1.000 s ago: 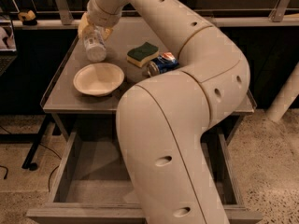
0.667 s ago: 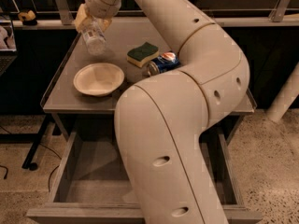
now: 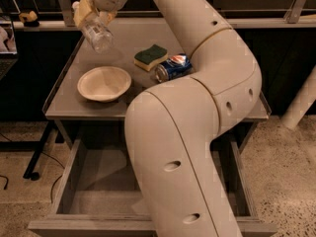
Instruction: Place blue plastic bottle into top drawer
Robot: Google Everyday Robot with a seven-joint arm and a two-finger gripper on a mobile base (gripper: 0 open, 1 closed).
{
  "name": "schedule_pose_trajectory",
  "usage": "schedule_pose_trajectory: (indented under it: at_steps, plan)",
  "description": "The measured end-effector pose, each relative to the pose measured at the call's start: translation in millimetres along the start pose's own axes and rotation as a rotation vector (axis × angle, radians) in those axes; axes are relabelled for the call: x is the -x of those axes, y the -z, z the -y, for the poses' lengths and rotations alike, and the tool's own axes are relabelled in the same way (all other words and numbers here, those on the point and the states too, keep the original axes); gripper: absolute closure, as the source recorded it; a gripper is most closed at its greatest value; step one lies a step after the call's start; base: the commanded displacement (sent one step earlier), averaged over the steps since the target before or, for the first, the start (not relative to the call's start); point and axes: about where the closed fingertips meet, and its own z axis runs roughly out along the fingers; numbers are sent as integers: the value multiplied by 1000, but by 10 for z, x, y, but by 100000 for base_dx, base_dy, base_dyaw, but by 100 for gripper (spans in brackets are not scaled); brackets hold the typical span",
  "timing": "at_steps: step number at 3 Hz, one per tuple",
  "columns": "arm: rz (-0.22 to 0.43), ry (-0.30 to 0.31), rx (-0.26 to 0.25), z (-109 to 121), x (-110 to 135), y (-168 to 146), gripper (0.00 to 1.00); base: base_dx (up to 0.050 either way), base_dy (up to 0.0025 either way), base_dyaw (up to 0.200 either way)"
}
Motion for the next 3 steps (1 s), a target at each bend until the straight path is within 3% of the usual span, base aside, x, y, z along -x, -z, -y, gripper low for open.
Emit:
schedule_pose_trajectory:
  at_steps: [1,3]
  plan:
    - [-31,54,109,-34,-206,29,100,0,0,0]
    - [-51,75,132,-107,-230,-35,100,0,0,0]
